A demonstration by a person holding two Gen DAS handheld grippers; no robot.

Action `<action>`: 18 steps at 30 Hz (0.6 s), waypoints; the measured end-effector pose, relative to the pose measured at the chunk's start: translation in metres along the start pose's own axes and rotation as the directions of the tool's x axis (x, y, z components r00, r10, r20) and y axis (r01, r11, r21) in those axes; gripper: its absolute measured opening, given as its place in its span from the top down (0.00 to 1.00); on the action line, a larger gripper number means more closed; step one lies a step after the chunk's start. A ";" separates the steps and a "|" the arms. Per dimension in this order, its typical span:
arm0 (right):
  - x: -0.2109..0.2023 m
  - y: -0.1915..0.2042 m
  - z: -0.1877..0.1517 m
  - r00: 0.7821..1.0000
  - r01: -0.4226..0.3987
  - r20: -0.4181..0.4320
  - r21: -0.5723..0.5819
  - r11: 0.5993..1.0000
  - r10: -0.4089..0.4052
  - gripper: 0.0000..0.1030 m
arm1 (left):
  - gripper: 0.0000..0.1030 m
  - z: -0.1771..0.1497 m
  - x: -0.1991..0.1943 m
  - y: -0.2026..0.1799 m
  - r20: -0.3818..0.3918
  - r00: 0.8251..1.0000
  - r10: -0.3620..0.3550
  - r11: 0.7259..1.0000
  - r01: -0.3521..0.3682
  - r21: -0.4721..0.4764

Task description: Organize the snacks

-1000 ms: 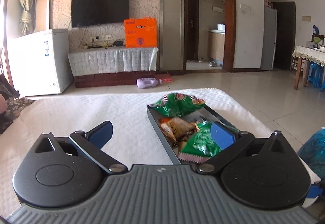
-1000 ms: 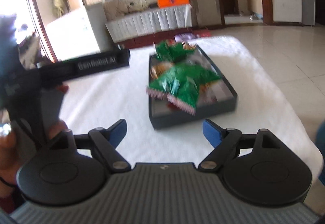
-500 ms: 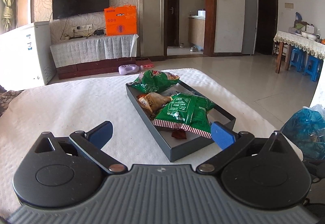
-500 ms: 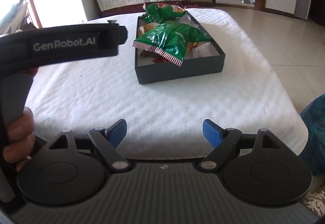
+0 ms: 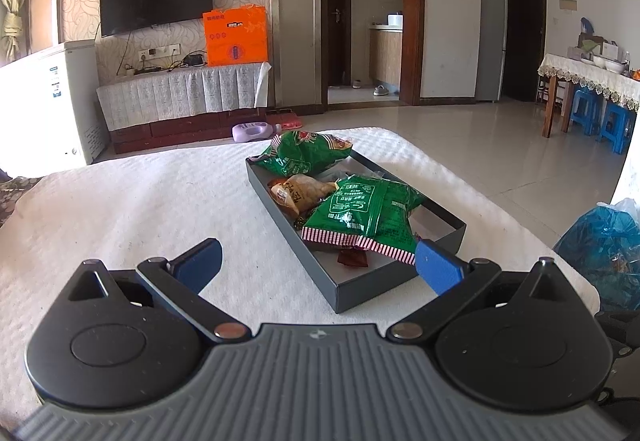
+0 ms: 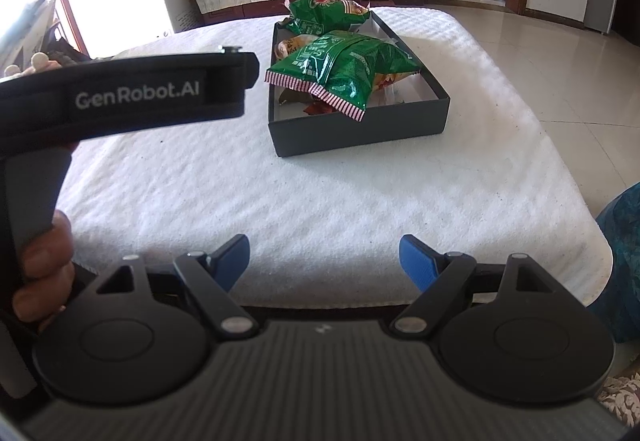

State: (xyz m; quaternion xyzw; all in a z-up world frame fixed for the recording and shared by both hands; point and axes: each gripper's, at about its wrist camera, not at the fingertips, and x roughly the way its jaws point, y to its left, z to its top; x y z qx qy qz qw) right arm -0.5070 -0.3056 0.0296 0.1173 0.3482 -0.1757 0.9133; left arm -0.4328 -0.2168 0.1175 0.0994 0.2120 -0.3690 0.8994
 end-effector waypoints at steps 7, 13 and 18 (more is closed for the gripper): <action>0.001 -0.002 0.000 1.000 -0.010 -0.006 0.012 1.000 0.010 0.19 | 0.00 0.000 0.002 -0.001 -0.004 1.000 -0.005 1.000 0.005 0.004; 0.002 -0.002 0.001 1.000 -0.013 -0.012 0.011 1.000 0.013 0.19 | 0.00 0.000 0.003 -0.001 -0.005 1.000 -0.012 1.000 0.012 0.005; 0.002 -0.002 0.001 1.000 -0.013 -0.012 0.011 1.000 0.013 0.19 | 0.00 -0.002 0.004 -0.001 -0.004 1.000 -0.018 1.000 0.018 0.006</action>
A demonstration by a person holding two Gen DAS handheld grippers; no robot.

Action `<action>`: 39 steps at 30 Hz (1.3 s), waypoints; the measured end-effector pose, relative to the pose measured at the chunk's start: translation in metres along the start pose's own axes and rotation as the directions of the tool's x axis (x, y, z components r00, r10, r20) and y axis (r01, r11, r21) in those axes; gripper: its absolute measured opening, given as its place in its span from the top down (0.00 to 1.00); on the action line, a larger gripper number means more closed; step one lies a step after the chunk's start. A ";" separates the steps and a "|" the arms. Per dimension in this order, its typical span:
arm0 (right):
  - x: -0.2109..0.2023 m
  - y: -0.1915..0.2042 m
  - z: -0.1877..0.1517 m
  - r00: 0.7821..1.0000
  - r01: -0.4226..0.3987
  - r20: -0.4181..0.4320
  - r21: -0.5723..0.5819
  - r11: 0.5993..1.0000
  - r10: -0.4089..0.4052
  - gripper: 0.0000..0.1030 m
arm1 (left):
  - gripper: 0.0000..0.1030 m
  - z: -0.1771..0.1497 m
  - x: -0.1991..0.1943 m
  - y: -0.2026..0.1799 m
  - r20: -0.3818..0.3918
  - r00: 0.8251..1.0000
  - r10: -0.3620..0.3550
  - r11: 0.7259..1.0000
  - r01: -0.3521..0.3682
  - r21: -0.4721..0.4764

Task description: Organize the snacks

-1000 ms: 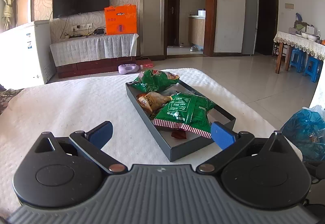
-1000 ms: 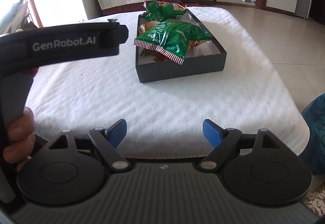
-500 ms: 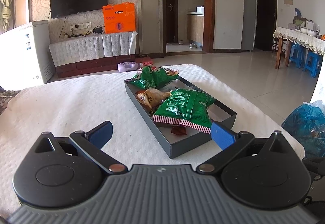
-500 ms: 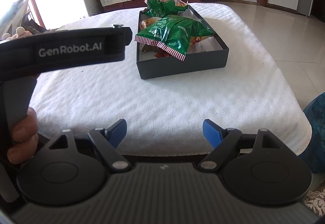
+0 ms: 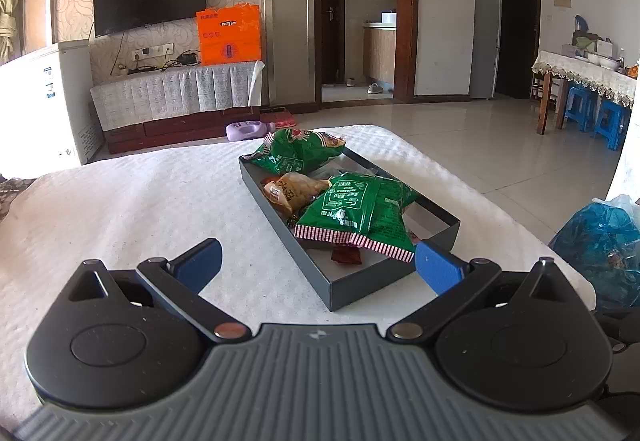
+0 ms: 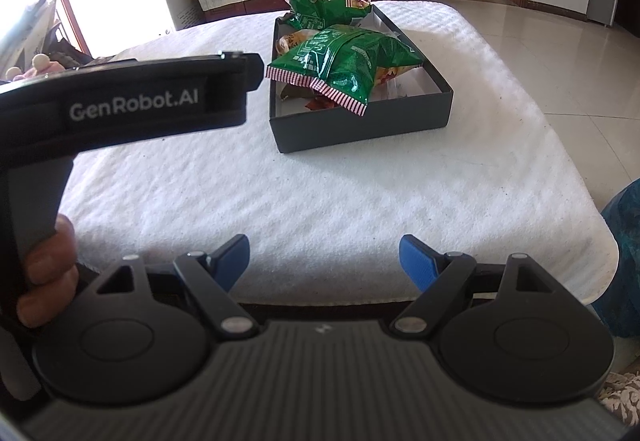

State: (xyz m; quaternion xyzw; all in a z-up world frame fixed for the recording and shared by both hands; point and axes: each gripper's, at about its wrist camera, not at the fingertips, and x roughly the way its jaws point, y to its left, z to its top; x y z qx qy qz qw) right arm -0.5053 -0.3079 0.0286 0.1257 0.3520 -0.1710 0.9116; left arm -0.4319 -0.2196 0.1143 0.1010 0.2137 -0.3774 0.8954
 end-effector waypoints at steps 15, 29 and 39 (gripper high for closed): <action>0.000 0.000 0.000 1.000 0.000 -0.001 0.000 1.000 0.000 0.19 | 0.00 -0.001 0.001 0.000 -0.001 1.000 -0.001 1.000 0.001 0.004; 0.001 0.000 -0.001 1.000 -0.001 -0.003 -0.001 1.000 0.001 0.19 | 0.00 -0.005 0.005 0.000 -0.005 1.000 -0.006 1.000 0.006 0.008; 0.002 0.001 -0.003 1.000 0.000 -0.006 -0.002 1.000 0.000 0.19 | 0.00 -0.008 0.007 -0.001 -0.013 1.000 -0.010 1.000 0.010 0.013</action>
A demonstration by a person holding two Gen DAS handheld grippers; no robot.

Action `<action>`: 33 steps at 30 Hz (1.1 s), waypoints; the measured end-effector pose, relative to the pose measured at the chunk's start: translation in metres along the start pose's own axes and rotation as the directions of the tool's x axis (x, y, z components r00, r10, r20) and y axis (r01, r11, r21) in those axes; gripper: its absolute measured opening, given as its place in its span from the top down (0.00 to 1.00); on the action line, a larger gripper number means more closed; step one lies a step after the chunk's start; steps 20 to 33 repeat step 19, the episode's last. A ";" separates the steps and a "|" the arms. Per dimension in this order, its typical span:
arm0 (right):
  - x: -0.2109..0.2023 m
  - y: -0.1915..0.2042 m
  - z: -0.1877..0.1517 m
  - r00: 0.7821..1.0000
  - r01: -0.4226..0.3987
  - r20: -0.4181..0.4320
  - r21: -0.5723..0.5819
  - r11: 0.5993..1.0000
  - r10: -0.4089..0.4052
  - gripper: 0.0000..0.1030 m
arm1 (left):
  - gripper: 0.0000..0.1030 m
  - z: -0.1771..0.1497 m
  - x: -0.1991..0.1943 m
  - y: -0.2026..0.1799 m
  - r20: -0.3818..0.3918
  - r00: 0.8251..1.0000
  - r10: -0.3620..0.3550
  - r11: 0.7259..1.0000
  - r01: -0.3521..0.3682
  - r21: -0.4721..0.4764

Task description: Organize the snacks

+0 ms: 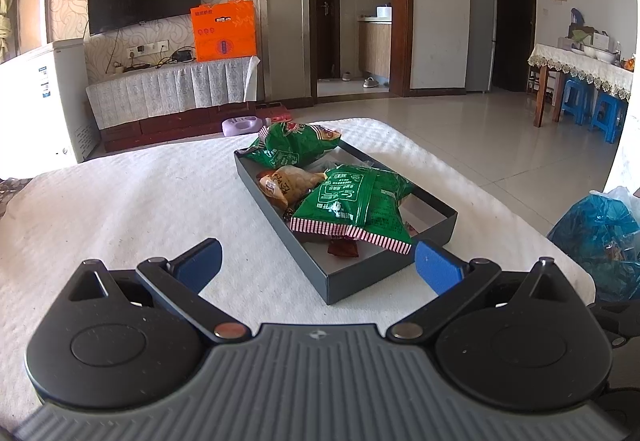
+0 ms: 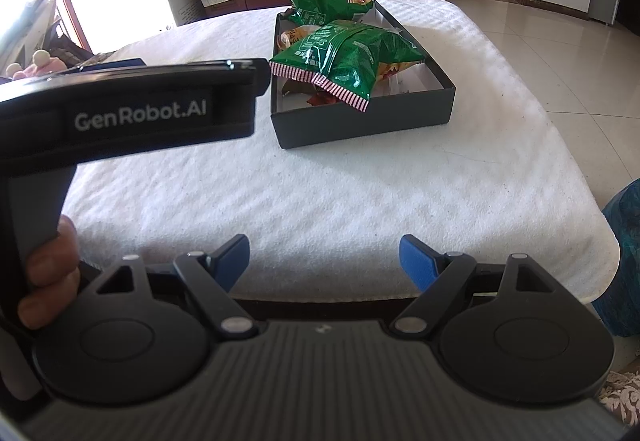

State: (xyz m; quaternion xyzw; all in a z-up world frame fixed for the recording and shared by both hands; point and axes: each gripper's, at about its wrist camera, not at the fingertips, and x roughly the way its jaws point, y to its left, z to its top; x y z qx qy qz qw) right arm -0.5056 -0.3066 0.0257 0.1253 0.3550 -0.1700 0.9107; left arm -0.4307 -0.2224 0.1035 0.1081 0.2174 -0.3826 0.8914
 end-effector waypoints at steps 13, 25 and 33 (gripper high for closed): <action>-0.004 0.001 0.001 1.000 0.025 0.014 -0.009 1.000 -0.025 0.19 | 0.00 0.000 -0.001 0.004 0.017 1.000 0.001 1.000 -0.001 -0.023; -0.006 0.002 0.001 0.999 0.034 0.016 -0.017 0.999 -0.033 0.19 | 0.00 0.002 -0.003 0.005 0.005 1.000 -0.012 1.000 0.012 -0.016; -0.006 0.002 0.001 0.999 0.034 0.016 -0.017 0.999 -0.033 0.19 | 0.00 0.002 -0.003 0.005 0.005 1.000 -0.012 1.000 0.012 -0.016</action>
